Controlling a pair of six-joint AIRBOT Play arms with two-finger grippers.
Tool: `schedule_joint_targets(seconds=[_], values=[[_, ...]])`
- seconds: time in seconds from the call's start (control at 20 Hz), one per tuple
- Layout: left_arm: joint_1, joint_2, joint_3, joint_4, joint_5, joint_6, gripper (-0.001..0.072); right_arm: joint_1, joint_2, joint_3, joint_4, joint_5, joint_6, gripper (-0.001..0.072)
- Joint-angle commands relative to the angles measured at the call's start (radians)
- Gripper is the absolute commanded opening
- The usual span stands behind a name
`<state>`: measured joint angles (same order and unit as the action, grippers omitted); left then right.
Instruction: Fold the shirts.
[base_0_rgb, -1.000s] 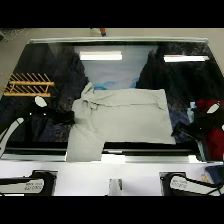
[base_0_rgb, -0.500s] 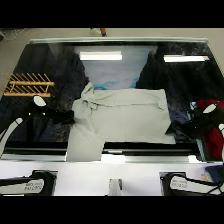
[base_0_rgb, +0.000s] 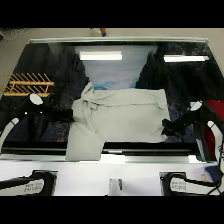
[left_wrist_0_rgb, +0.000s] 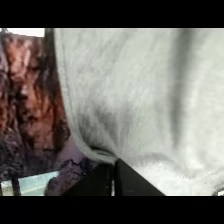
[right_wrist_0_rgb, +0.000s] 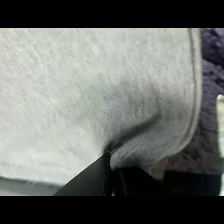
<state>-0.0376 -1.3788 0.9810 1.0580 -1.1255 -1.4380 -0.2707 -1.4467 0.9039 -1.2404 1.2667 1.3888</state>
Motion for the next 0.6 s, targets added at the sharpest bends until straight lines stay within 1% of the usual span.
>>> schedule_joint_targets(seconds=[0.0, 0.05, 0.1, 0.15, 0.2, 0.3, 0.4, 0.45, 0.5, 0.55], values=[[0.005, 0.096, 0.133, 0.048, -0.047, 0.046, 0.0031, 0.01, 0.104, 0.098, 0.031, 0.04, -0.011, 0.0023], [0.01, 0.15, 0.215, 0.055, -0.045, 0.046, 0.0031, 0.01, 0.154, 0.174, 0.03, 0.047, -0.021, 0.0023], [0.014, 0.207, 0.301, 0.057, -0.034, 0.023, 0.0031, 0.01, 0.216, 0.271, 0.031, 0.041, -0.02, 0.0023], [0.018, 0.266, 0.393, 0.06, -0.003, -0.008, 0.0032, 0.01, 0.278, 0.369, 0.028, 0.013, -0.023, 0.0023], [0.019, 0.331, 0.496, 0.065, 0.047, -0.026, 0.0031, 0.01, 0.35, 0.476, 0.021, -0.049, -0.035, 0.0023], [0.02, 0.451, 0.686, 0.076, 0.188, -0.034, 0.0032, 0.01, 0.485, 0.664, -0.005, -0.237, -0.035, 0.0024], [0.018, 0.554, 0.826, 0.075, 0.374, -0.033, 0.0032, 0.01, 0.61, 0.794, -0.008, -0.403, -0.034, 0.0023], [0.018, 0.596, 0.864, 0.073, 0.448, -0.033, 0.0033, 0.01, 0.663, 0.829, -0.008, -0.444, -0.03, 0.0023], [0.018, 0.637, 0.883, 0.067, 0.496, -0.033, 0.0032, 0.01, 0.716, 0.85, -0.01, -0.442, -0.016, 0.0023], [0.018, 0.672, 0.886, 0.067, 0.508, -0.033, 0.0032, 0.01, 0.761, 0.853, -0.015, -0.424, -0.003, 0.0023]])
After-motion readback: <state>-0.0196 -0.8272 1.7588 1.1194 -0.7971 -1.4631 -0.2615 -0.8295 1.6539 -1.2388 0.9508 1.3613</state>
